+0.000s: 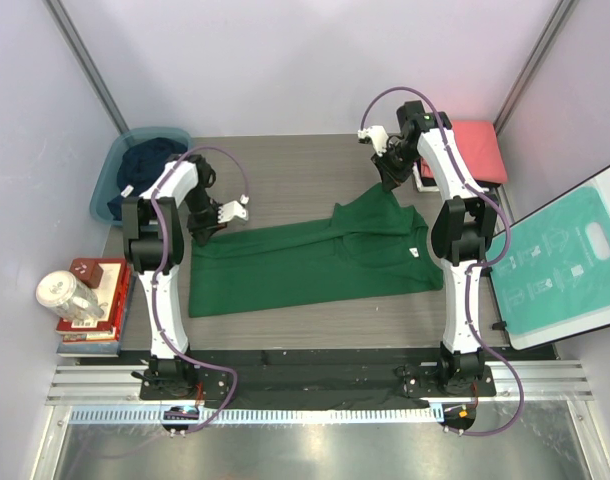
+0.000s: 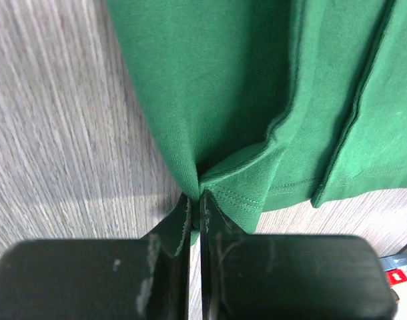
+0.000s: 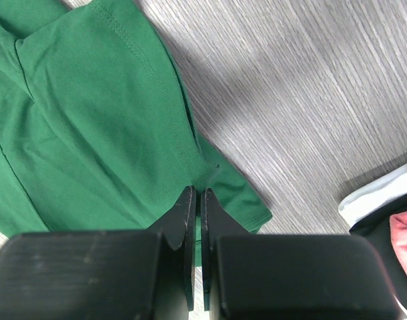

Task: Fold and stack the t-shirts
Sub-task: Fold the other side of the tshirt into a rectangle

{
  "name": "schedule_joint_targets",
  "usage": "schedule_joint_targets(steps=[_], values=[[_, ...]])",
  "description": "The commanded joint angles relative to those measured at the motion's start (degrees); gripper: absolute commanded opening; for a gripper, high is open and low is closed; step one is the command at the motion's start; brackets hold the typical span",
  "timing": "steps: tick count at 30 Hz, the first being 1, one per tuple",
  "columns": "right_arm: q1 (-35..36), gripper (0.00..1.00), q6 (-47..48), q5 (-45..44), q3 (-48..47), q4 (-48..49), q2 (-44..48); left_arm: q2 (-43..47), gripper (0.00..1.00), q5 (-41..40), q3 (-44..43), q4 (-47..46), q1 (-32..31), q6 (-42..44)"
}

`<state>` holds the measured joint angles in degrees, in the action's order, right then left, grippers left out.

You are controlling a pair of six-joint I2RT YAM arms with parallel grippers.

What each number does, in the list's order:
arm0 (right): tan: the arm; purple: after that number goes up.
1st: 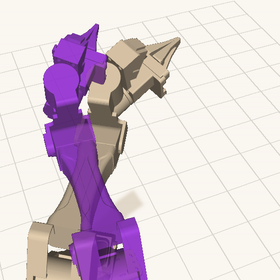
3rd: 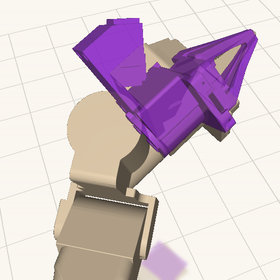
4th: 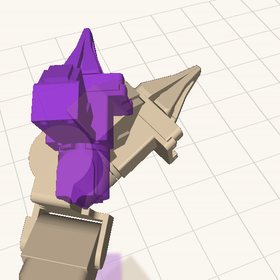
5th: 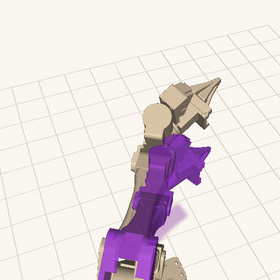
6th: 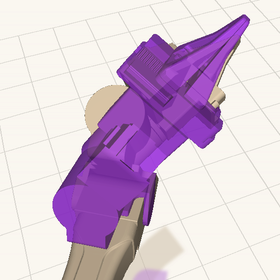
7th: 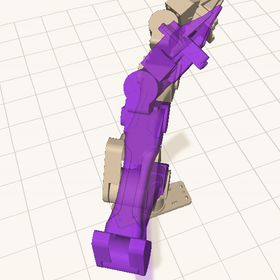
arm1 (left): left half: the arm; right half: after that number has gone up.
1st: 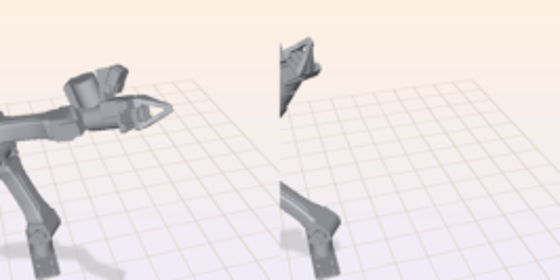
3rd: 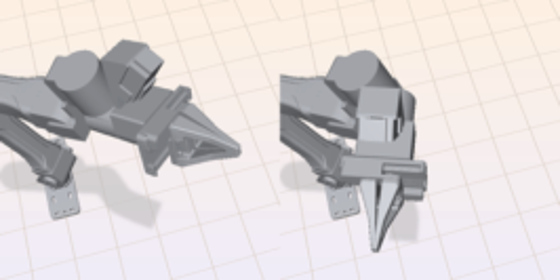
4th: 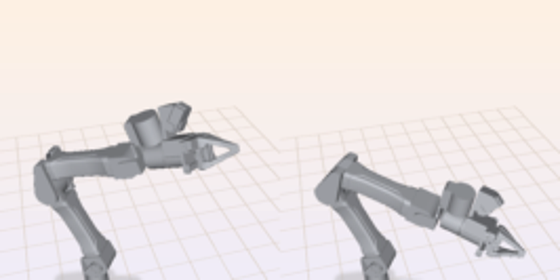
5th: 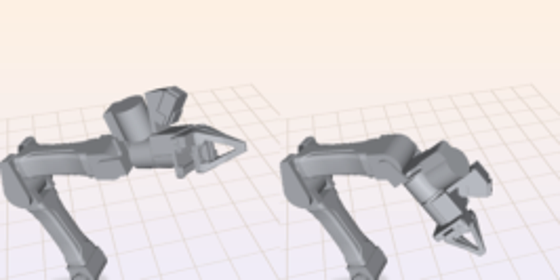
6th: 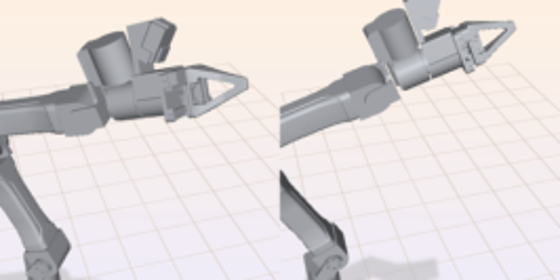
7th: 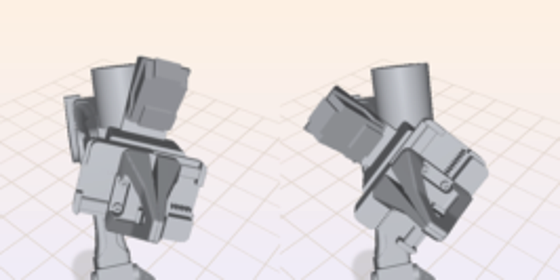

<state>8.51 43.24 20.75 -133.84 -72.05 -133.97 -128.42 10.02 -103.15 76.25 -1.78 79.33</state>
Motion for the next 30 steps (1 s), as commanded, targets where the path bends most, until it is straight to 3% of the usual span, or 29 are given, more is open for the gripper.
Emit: schedule_joint_targets(steps=[1,10,30], values=[[0.4,0.01,0.5,-0.3,-2.1,0.2,1.6,1.5,0.01,0.3,-2.5,19.0,0.4,-1.6],[0.3,0.01,0.4,0.2,-2.0,0.4,1.9,3.6,0.43,-0.1,-2.5,18.8,0.4,-2.6],[0.4,0.02,0.2,0.3,0.2,1.4,3.0,6.9,0.43,1.5,3.7,19.0,-0.2,-2.7]])
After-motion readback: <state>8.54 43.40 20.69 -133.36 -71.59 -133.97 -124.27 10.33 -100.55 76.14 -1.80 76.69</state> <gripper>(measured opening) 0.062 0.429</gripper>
